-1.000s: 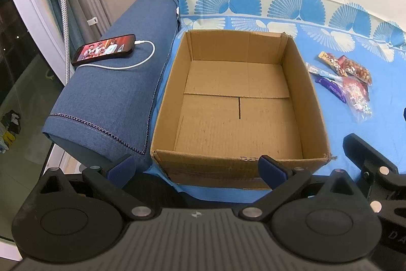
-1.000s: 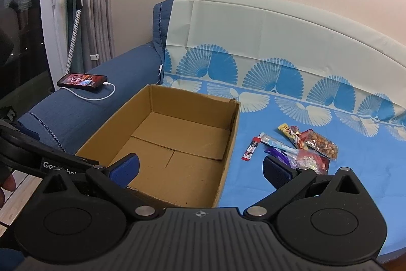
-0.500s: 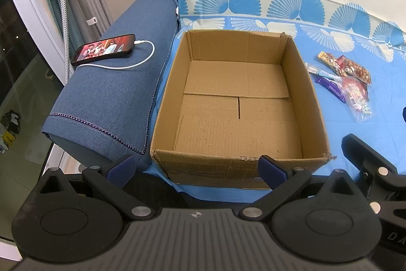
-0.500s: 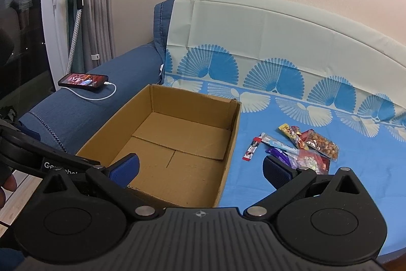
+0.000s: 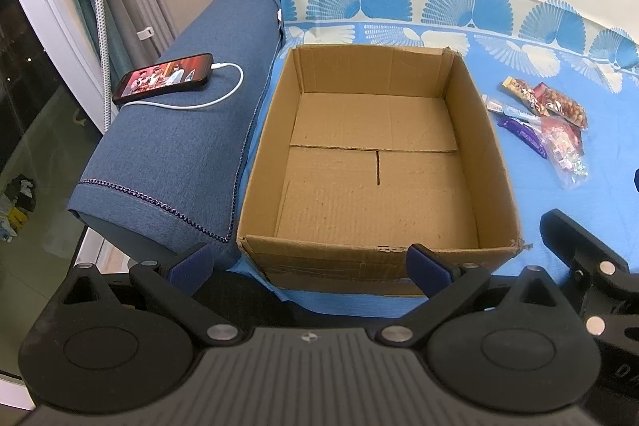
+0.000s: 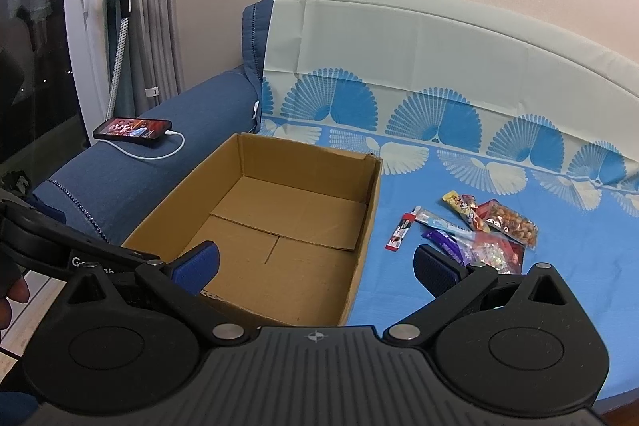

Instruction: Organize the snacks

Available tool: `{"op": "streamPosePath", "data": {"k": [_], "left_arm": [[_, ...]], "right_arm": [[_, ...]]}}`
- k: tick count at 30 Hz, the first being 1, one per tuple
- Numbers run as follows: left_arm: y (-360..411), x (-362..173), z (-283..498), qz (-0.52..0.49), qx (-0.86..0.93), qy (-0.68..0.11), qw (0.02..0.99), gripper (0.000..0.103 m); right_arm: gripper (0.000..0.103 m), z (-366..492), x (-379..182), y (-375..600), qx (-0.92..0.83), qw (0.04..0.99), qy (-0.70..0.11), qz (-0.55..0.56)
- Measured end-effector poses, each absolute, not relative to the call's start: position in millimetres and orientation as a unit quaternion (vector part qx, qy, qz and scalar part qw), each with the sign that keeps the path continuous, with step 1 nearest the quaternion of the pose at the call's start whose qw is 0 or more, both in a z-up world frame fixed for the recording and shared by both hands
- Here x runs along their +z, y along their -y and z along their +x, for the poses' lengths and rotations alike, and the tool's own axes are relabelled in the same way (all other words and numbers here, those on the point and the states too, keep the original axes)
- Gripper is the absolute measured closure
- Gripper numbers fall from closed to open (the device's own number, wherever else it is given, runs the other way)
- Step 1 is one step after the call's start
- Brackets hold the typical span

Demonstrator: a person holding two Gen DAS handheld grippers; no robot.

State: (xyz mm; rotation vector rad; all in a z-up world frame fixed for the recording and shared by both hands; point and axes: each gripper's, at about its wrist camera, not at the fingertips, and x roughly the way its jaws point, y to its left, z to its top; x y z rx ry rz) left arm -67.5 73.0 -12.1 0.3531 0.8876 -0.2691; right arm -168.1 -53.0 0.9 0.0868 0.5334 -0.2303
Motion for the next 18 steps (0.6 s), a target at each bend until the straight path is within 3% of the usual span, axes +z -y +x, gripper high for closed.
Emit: {"op": "streamPosePath", "data": {"k": [18], "left_arm": [[-33, 1, -59, 0.188, -0.136, -0.424, 0.875, 0.0]], "right_arm": [[0.0, -184, -9, 113, -0.145, 0.947, -0.246, 0.15]]}}
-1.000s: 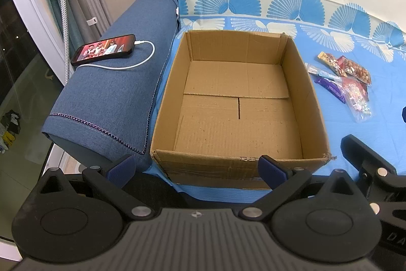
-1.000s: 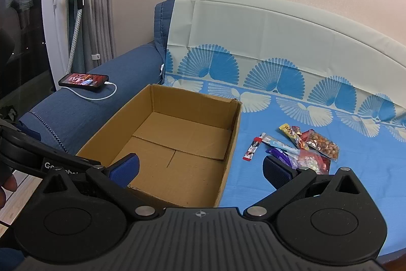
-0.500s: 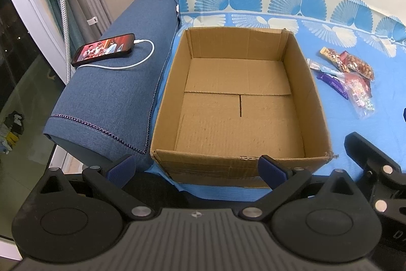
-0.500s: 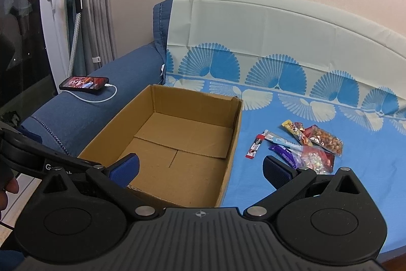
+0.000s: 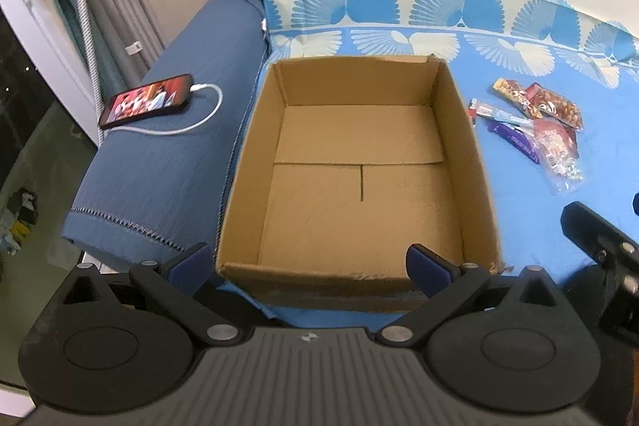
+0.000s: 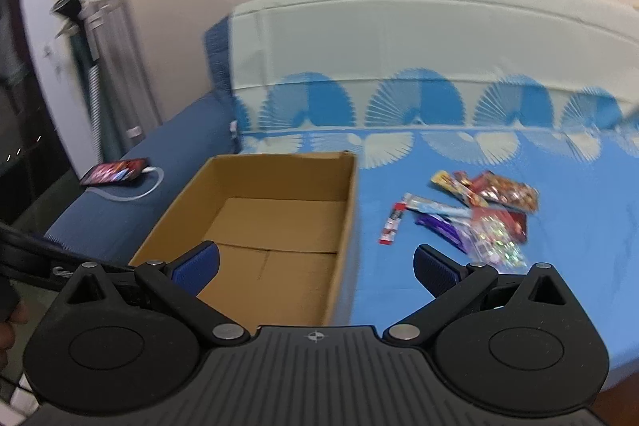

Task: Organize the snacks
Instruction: 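Reach the right gripper to the clear candy bag and grasp it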

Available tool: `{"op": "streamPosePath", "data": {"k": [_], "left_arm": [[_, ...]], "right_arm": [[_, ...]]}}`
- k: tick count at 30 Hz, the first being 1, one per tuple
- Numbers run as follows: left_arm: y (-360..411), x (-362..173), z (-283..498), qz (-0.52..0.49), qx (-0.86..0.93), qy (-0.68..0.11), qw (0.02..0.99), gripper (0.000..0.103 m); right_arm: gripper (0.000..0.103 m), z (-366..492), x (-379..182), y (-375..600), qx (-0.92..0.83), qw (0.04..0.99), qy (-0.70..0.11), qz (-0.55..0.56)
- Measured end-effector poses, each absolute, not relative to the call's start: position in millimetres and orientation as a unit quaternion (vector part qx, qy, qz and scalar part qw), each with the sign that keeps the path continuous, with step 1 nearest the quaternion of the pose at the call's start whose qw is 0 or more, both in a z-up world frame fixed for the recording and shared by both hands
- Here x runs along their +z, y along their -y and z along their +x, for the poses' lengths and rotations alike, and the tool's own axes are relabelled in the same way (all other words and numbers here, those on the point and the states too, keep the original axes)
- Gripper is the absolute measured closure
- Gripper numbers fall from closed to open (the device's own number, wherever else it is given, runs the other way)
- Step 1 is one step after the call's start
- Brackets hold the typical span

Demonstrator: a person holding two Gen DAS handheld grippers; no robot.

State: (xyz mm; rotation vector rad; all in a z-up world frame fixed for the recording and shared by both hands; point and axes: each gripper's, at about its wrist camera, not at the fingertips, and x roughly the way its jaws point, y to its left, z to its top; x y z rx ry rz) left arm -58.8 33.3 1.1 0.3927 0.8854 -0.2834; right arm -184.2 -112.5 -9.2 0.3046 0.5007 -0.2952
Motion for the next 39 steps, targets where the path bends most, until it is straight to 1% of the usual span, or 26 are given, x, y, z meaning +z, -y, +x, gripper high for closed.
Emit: {"op": "streamPosePath", "data": {"k": [3, 12, 23, 31, 39], "left_arm": [[-20, 2, -57, 0.19, -0.144, -0.426, 0.873, 0.0], [33, 0, -47, 0.2, -0.17, -0.428, 0.865, 0.0], [94, -9, -18, 0.212, -0.187, -0.438, 0.853, 0.0], [139, -19, 8, 0.225, -0.179, -0.445, 0.848, 0.0], [179, -32, 27, 0.243, -0.18, -0.449, 0.841, 0.0]], "right_arm": [[0.0, -186, -13, 132, -0.165, 0.937, -0.253, 0.177], [0.0, -193, -28, 185, -0.226, 0.914, -0.265, 0.208], [0.0, -190, -69, 279, -0.317, 0.872, -0.289, 0.237], [0.0, -131, -139, 351, -0.287, 0.861, -0.346, 0.239], [0.0, -51, -200, 362, -0.213, 0.866, -0.431, 0.137]]}}
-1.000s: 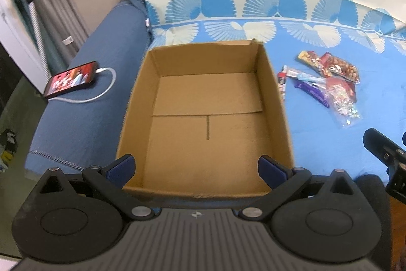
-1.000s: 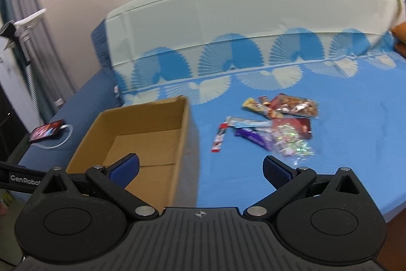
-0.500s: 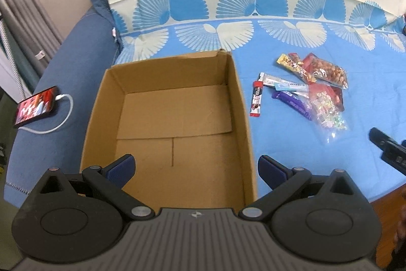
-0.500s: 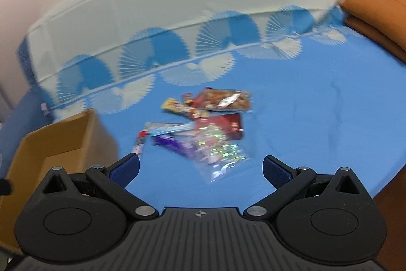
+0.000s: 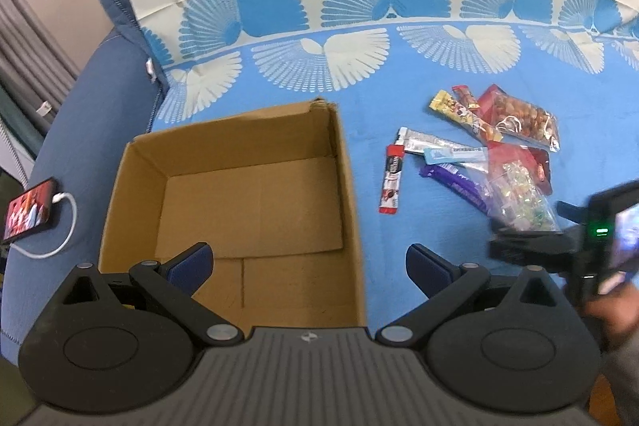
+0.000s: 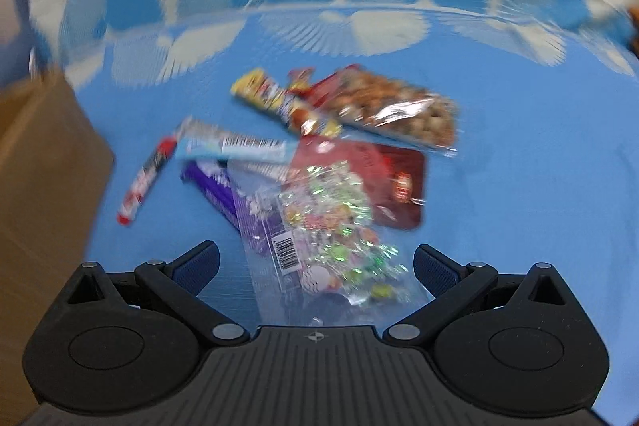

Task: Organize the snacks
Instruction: 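Reach the right gripper to the clear candy bag and grasp it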

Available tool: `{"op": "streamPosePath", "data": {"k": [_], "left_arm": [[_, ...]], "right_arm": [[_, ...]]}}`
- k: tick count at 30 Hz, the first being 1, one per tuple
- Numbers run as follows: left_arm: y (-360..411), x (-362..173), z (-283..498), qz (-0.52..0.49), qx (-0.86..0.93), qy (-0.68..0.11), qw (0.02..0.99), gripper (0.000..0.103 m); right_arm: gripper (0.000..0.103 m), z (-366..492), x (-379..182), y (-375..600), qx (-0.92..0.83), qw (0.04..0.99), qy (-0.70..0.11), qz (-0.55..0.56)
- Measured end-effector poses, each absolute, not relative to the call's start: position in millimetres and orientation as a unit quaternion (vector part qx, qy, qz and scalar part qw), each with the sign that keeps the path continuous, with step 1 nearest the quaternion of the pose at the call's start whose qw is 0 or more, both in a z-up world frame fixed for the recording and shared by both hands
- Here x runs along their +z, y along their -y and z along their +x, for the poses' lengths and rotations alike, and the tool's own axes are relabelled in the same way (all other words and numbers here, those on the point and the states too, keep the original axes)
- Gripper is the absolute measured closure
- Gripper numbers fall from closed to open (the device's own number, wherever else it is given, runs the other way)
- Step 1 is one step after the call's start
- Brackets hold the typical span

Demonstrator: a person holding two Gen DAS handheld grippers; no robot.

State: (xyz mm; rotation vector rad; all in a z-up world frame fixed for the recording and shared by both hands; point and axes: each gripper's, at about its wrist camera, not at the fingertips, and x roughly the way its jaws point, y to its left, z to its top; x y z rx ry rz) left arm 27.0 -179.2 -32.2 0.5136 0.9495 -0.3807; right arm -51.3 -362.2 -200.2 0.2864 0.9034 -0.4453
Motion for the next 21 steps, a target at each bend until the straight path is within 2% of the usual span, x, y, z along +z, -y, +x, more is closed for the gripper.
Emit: {"op": "streamPosePath", "data": {"k": [5, 8, 9, 11, 13, 14, 17, 21], "left_arm": [[199, -42, 28, 0.249, -0.187, -0.449, 0.837, 0.0], [207, -47, 26, 0.255, -0.191, -0.451, 0.834, 0.0], [209, -48, 24, 0.256, -0.193, -0.45, 0.834, 0.0], [211, -48, 22, 0.256, -0.197, -0.446, 0.835, 0.0], [214, -49, 20, 0.256, -0.199, -0.445, 0.835, 0.0], [215, -48, 20, 0.254, -0.201, -0.445, 0.835, 0.0], [222, -47, 20, 0.252, -0.208, -0.439, 0.837, 0.0], [235, -46, 18, 0.249, -0.217, -0.432, 0.839, 0.0]], "right_arm": [[0.0, -26, -230, 367, -0.227, 0.85, -0.469, 0.074], [0.002, -37, -231, 378, -0.238, 0.86, -0.443, 0.084], [0.007, -42, -231, 378, -0.233, 0.866, -0.434, 0.081], [0.04, -52, -226, 374, -0.22, 0.882, -0.414, 0.057], [0.063, -58, -220, 374, -0.21, 0.886, -0.411, 0.043], [0.07, -61, -215, 377, -0.209, 0.888, -0.406, 0.055], [0.082, -76, -204, 390, -0.243, 0.883, -0.391, 0.095], [0.085, -108, -186, 408, -0.308, 0.865, -0.376, 0.12]]}}
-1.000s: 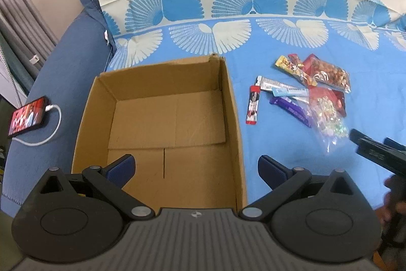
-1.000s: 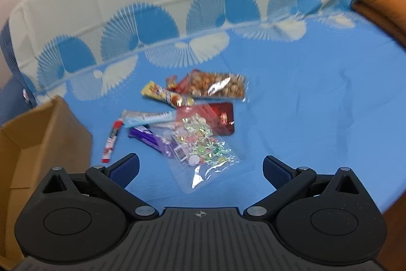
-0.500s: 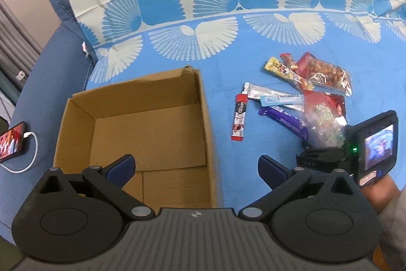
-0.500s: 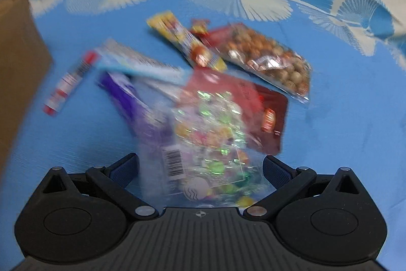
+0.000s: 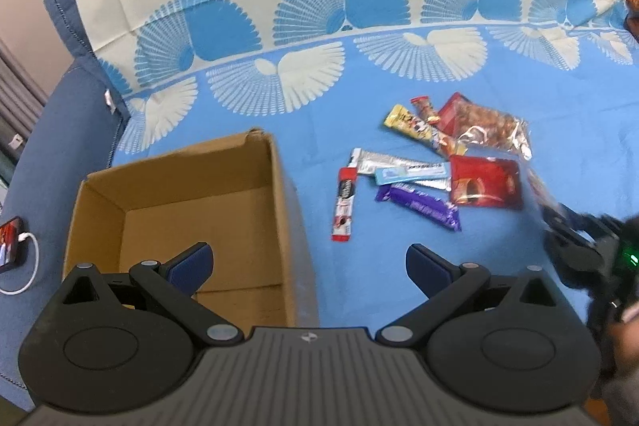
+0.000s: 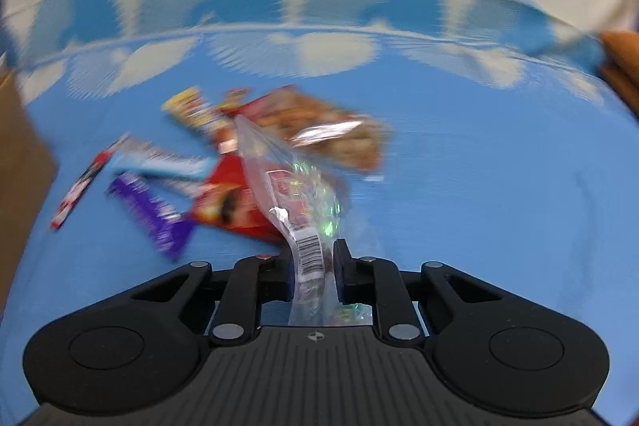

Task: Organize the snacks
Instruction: 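Reach the right gripper to the clear candy bag and grasp it, then grasp the purple chocolate bar with the left gripper while the right gripper lifts the candy bag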

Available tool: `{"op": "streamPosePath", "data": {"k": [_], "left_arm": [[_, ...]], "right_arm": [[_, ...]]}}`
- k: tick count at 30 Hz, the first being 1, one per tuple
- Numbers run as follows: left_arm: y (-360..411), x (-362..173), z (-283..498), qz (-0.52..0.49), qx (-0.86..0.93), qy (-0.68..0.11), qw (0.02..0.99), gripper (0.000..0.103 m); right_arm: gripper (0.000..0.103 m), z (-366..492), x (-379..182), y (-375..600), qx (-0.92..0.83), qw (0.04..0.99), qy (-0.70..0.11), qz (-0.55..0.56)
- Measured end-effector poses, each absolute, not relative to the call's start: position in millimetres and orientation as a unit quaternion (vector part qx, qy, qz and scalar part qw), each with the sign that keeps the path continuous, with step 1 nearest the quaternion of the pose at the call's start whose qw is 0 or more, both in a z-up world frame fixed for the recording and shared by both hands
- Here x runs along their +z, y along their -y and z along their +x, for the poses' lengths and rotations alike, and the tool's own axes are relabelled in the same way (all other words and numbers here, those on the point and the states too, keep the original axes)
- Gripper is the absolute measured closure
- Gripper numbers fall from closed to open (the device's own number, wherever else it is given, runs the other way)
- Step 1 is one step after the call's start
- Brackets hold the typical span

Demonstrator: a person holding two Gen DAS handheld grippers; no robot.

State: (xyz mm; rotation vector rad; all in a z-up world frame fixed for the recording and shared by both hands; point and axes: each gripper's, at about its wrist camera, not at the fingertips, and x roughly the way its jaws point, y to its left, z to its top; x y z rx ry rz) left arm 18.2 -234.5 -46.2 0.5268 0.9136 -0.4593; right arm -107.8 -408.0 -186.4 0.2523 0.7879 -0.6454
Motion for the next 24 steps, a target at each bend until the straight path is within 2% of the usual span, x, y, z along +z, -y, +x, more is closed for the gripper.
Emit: {"op": "streamPosePath", "data": {"k": [7, 15, 18, 20, 24], "left_arm": [[264, -65, 20, 0.241, -0.223, -0.451, 0.83, 0.0], [300, -136, 63, 0.144, -0.196, -0.571, 0.784, 0.0], [307, -149, 68, 0.145, -0.188, -0.573, 0.785, 0.0], [311, -155, 72, 0.145, -0.19, -0.572, 0.785, 0.0], [324, -166, 81, 0.139, -0.184, -0.574, 0.786, 0.0]], "right_arm": [[0.085, -145, -189, 418, -0.337, 0.849, -0.386, 0.129], [0.084, -139, -193, 431, -0.341, 0.845, -0.388, 0.137], [0.08, -139, -197, 434, -0.338, 0.844, -0.392, 0.139], [0.072, -138, -201, 436, -0.34, 0.842, -0.396, 0.14], [0.066, -137, -210, 446, -0.349, 0.832, -0.403, 0.155]]}}
